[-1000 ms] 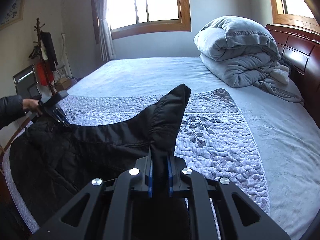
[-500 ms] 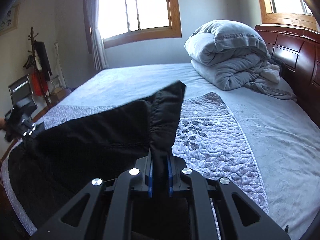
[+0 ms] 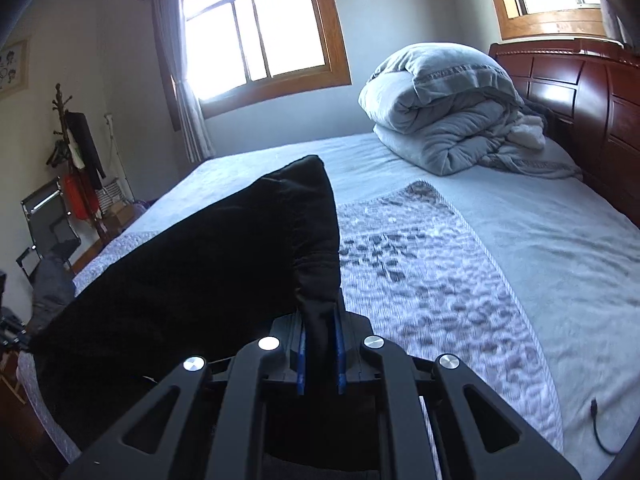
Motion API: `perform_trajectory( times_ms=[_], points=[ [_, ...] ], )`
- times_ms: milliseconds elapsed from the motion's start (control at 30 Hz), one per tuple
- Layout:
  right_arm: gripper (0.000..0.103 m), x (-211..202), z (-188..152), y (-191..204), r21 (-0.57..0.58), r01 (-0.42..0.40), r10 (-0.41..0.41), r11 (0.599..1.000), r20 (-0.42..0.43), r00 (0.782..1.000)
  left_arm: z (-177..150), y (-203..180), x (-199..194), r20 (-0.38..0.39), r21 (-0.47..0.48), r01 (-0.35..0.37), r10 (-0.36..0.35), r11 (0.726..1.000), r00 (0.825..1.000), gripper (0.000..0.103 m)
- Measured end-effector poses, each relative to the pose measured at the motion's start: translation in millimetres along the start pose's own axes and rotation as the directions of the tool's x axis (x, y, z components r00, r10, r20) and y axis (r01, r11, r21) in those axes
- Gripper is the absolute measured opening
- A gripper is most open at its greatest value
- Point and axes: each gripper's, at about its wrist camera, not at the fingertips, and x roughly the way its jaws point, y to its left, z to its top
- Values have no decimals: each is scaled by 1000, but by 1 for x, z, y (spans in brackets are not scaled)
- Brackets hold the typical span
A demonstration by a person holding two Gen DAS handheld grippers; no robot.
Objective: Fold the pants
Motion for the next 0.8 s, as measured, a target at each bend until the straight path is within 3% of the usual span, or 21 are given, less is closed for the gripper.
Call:
perform_trajectory(
  times_ms=[167, 400, 467, 500, 600, 633, 700, 733, 767, 800],
  points=[
    [10, -2, -30, -4, 47, -2, 5, 999, -75, 997, -42, -22, 4, 29, -100, 4, -1, 995, 1000, 7],
    [11, -6, -78, -11, 85, 56, -38, 995, -204, 978, -84, -28, 50, -25, -186, -69, 66, 980, 998, 14],
    [19, -9, -90, -15, 91, 81, -57, 992, -242, 969, -84, -22, 56, -10, -240, -67, 67, 968, 998, 15],
    [31, -14, -95, -19, 108, 106, -74, 988, -266, 961, -84, -20, 57, -6, -275, -64, 65, 959, 998, 15],
    [38, -33, -104, -28, 150, 114, -68, 982, -283, 957, -85, -22, 46, 11, -290, -67, 73, 955, 997, 17],
    [47, -43, -104, -30, 160, 129, -79, 979, -289, 954, -86, -25, 40, 15, -285, -69, 76, 956, 997, 21],
    [59, -58, -106, -33, 185, 157, -94, 970, -311, 946, -89, -26, 32, 15, -280, -66, 73, 958, 997, 36],
    [59, -67, -109, -37, 215, 158, -82, 964, -325, 942, -92, -26, 27, 16, -286, -42, 49, 957, 999, 73],
    [59, -73, -110, -39, 239, 161, -74, 957, -338, 938, -97, -26, 21, 34, -303, 15, -5, 953, 999, 98],
    [60, -78, -113, -42, 268, 162, -60, 950, -352, 934, -101, -27, 13, 69, -325, 62, -42, 944, 997, 97]
  ],
)
